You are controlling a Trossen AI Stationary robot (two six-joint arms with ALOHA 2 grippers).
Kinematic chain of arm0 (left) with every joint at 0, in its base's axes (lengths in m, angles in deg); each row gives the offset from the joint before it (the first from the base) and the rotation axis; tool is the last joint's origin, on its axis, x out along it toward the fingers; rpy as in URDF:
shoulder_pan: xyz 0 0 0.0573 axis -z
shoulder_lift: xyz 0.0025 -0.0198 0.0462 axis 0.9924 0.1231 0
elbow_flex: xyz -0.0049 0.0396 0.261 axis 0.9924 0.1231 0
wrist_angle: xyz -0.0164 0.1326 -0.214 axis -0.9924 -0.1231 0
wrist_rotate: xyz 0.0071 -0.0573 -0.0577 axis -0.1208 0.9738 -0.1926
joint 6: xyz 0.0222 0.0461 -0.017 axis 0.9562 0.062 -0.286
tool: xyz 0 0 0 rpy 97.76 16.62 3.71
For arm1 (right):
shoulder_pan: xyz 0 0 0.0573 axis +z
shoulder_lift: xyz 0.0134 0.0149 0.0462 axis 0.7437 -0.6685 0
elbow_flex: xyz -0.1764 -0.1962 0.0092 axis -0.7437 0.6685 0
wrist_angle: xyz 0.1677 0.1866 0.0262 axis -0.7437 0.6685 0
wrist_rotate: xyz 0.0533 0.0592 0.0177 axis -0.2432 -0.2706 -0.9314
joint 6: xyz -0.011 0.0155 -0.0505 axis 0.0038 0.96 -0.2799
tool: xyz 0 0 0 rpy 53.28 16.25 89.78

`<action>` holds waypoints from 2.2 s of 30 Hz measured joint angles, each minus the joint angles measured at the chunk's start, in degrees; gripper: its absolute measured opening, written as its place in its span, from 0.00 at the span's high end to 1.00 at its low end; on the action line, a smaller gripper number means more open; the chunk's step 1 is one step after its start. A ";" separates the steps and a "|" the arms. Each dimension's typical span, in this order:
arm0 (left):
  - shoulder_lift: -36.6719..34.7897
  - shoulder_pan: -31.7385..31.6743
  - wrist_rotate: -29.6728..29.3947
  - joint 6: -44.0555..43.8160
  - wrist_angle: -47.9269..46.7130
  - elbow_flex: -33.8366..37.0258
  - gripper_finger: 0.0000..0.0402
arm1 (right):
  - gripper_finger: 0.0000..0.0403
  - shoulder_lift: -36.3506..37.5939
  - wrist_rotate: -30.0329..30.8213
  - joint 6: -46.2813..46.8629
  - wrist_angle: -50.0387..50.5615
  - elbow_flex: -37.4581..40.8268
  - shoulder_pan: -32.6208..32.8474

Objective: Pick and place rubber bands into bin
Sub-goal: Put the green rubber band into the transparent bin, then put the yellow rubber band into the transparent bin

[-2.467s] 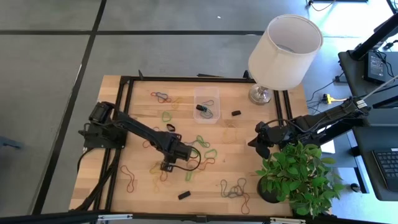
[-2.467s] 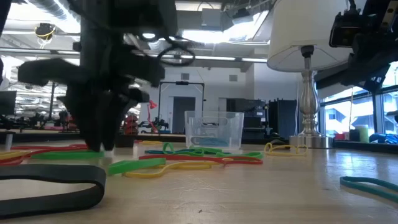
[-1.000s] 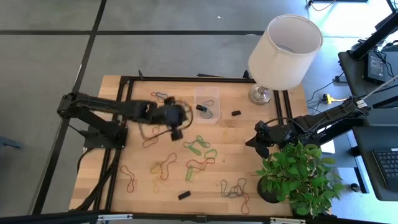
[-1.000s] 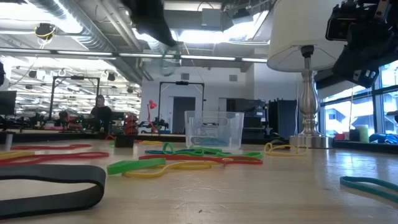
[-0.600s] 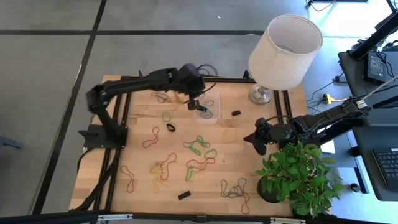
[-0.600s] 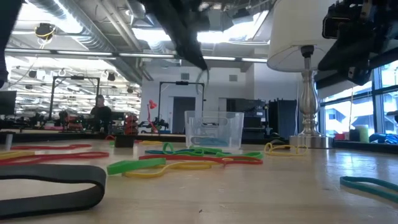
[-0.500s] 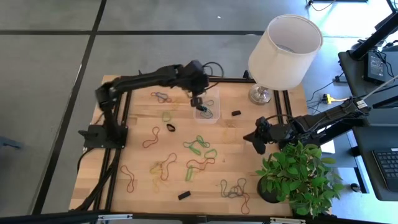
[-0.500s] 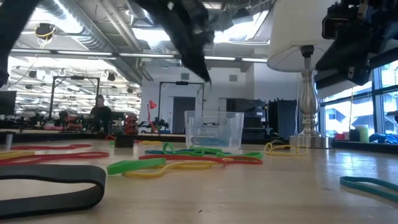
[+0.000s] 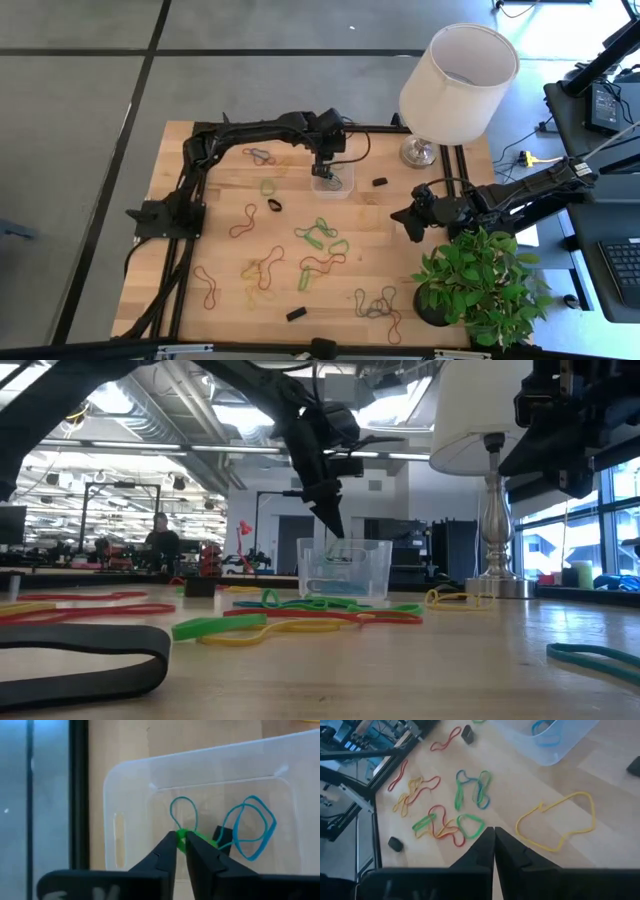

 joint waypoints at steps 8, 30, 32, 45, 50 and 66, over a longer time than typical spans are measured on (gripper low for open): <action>-0.39 0.33 -1.30 -0.09 -2.31 0.00 0.71 | 0.96 0.00 0.74 -0.71 0.07 0.00 0.02; -21.10 14.41 -3.91 -28.48 -9.12 8.84 0.96 | 0.96 0.00 0.51 -7.94 0.05 0.02 0.04; -24.02 16.37 -3.99 -31.98 -8.18 13.58 0.98 | 0.96 -0.03 0.52 -10.19 0.04 0.02 0.04; -43.27 29.44 -5.45 -49.07 10.03 44.52 0.99 | 0.99 -11.69 0.95 -25.83 -12.97 -5.44 -0.99; -50.26 29.88 -5.68 -51.92 11.35 51.17 1.00 | 1.00 -24.48 0.97 -24.10 -1.18 -17.80 -4.52; -70.30 29.77 -5.64 -44.13 7.10 60.77 0.99 | 0.83 -51.20 -10.64 7.43 32.73 -36.46 -14.51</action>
